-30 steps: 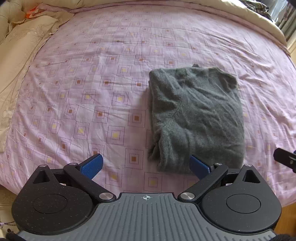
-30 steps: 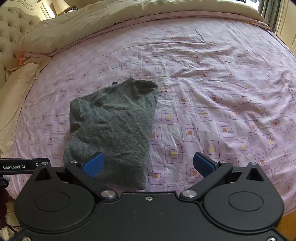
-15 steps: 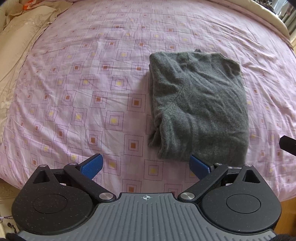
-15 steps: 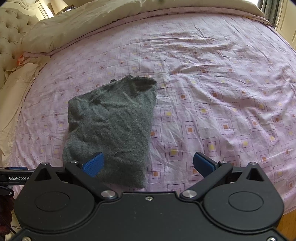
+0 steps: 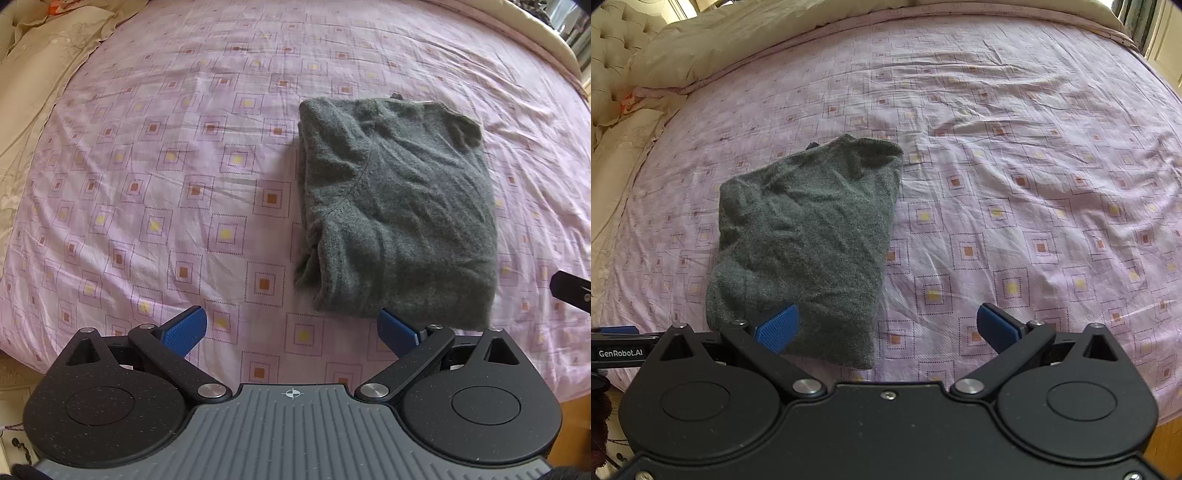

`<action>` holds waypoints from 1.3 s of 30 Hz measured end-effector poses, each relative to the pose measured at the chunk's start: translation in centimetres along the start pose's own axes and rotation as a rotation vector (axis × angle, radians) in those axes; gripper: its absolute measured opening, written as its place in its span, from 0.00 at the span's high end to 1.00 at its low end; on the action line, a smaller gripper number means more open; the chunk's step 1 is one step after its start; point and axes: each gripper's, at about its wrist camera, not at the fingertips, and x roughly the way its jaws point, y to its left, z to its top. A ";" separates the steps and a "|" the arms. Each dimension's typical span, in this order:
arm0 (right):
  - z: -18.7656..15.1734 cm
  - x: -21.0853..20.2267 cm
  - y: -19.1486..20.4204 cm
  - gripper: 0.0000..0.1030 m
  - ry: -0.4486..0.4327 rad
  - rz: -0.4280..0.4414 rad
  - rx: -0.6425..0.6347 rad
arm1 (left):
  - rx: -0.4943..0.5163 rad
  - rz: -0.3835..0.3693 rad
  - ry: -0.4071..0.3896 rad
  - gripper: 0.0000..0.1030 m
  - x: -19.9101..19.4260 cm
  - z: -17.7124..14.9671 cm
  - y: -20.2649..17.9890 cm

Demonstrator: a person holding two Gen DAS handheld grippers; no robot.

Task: Fold small clothes

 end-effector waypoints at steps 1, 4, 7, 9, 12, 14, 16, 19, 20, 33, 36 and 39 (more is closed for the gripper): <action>0.0 0.1 0.0 0.01 0.007 -0.005 0.001 | 0.002 0.001 0.001 0.03 0.0 0.0 0.1; 0.0 0.4 -0.1 0.01 0.022 -0.014 0.004 | 0.003 0.006 0.003 0.03 0.1 0.0 0.0; 0.0 0.7 -0.1 0.01 0.033 -0.021 0.003 | 0.002 0.011 0.004 0.03 0.2 0.0 0.0; 0.1 0.8 0.0 0.01 0.038 -0.024 -0.001 | 0.003 0.015 0.003 0.03 0.2 0.1 -0.1; 0.2 1.1 0.1 0.01 0.046 -0.028 -0.008 | 0.001 0.020 0.004 0.03 0.2 0.2 -0.1; 0.2 1.2 0.2 0.01 0.052 -0.030 -0.011 | 0.000 0.022 0.006 0.03 0.3 0.3 0.0; 0.2 1.4 0.2 0.01 0.060 -0.034 -0.012 | 0.002 0.026 0.008 0.03 0.3 0.4 0.0; 0.2 1.7 0.2 0.01 0.073 -0.038 -0.013 | 0.001 0.032 0.010 0.03 0.4 0.4 -0.1; 0.2 1.8 0.2 0.01 0.077 -0.041 -0.014 | 0.002 0.033 0.012 0.03 0.5 0.5 0.0; 0.1 2.7 -0.2 0.01 0.113 -0.070 -0.008 | 0.010 0.046 0.028 0.03 1.3 0.7 0.1; 0.0 2.8 -0.1 0.01 0.118 -0.068 -0.010 | 0.010 0.050 0.029 0.03 1.4 0.6 0.2; 0.0 2.9 0.1 0.01 0.121 -0.068 -0.014 | 0.009 0.052 0.031 0.03 1.4 0.6 0.2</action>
